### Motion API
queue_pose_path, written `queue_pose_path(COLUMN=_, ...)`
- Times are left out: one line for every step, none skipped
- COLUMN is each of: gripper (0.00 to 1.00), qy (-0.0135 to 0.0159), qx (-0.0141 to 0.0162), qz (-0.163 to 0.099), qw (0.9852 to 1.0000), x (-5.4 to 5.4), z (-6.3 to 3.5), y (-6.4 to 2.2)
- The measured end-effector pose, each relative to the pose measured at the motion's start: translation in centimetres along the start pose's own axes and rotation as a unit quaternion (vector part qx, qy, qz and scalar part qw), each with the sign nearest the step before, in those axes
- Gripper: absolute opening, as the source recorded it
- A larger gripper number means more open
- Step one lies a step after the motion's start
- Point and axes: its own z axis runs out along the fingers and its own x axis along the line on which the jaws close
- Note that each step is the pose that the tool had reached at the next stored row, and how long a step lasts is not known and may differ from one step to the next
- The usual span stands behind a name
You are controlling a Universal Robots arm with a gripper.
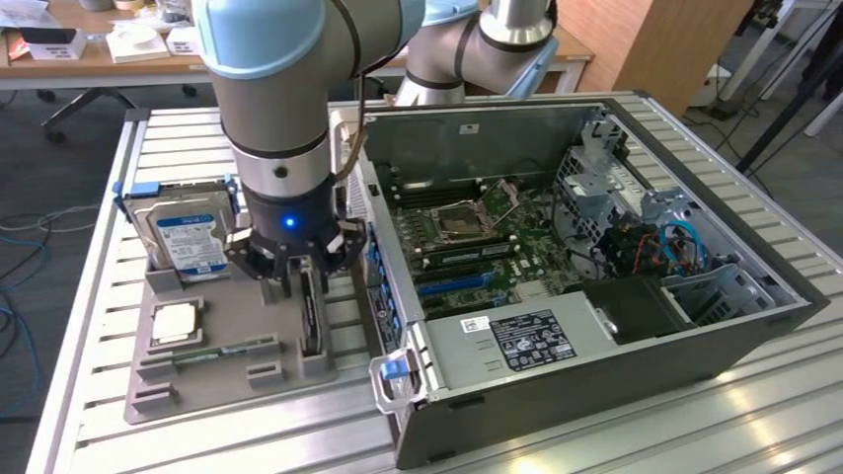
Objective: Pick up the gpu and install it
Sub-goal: 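Pick up the gpu and move the gpu toward the slot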
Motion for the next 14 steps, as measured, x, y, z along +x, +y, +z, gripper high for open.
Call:
queue_pose_path(gripper=0.47, qy=0.0000, qx=0.0001, qz=0.000, qw=1.0000, x=0.01, z=0.17, y=-0.01)
queue_pose_path(gripper=0.47, qy=0.0000, qx=0.0000, qz=0.000, qw=1.0000, x=0.01, z=0.35, y=-0.02)
queue_pose_path(gripper=0.47, qy=0.0000, qx=0.0000, qz=0.000, qw=1.0000, x=0.01, z=0.50, y=-0.02)
queue_pose_path(gripper=0.47, qy=0.0000, qx=0.0000, qz=0.000, qw=1.0000, x=0.02, z=0.59, y=-0.03)
queue_pose_path(gripper=0.47, qy=0.0001, qx=0.0001, qz=0.000, qw=1.0000, x=0.02, z=0.60, y=-0.03)
queue_pose_path(gripper=0.47, qy=0.0001, qx=0.0001, qz=0.000, qw=1.0000, x=0.02, z=0.61, y=-0.03)
queue_pose_path(gripper=0.47, qy=0.0001, qx=0.0002, qz=0.000, qw=1.0000, x=0.02, z=0.61, y=-0.03)
queue_pose_path(gripper=0.47, qy=0.0000, qx=0.0000, qz=0.000, qw=1.0000, x=0.07, z=0.64, y=-0.03)
queue_pose_path(gripper=0.47, qy=-0.0001, qx=0.0000, qz=0.000, qw=1.0000, x=0.19, z=0.65, y=-0.03)
queue_pose_path(gripper=0.47, qy=0.0000, qx=0.0000, qz=0.000, qw=1.0000, x=0.31, z=0.66, y=-0.05)
queue_pose_path(gripper=0.47, qy=0.0001, qx=0.0000, qz=0.000, qw=1.0000, x=0.37, z=0.65, y=-0.06)
queue_pose_path(gripper=0.47, qy=0.0001, qx=0.0001, qz=0.000, qw=1.0000, x=0.38, z=0.65, y=-0.06)
queue_pose_path(gripper=0.47, qy=0.0000, qx=0.0000, qz=0.000, qw=1.0000, x=0.39, z=0.66, y=-0.06)
queue_pose_path(gripper=0.47, qy=0.0000, qx=0.0000, qz=0.000, qw=1.0000, x=0.41, z=0.69, y=-0.08)
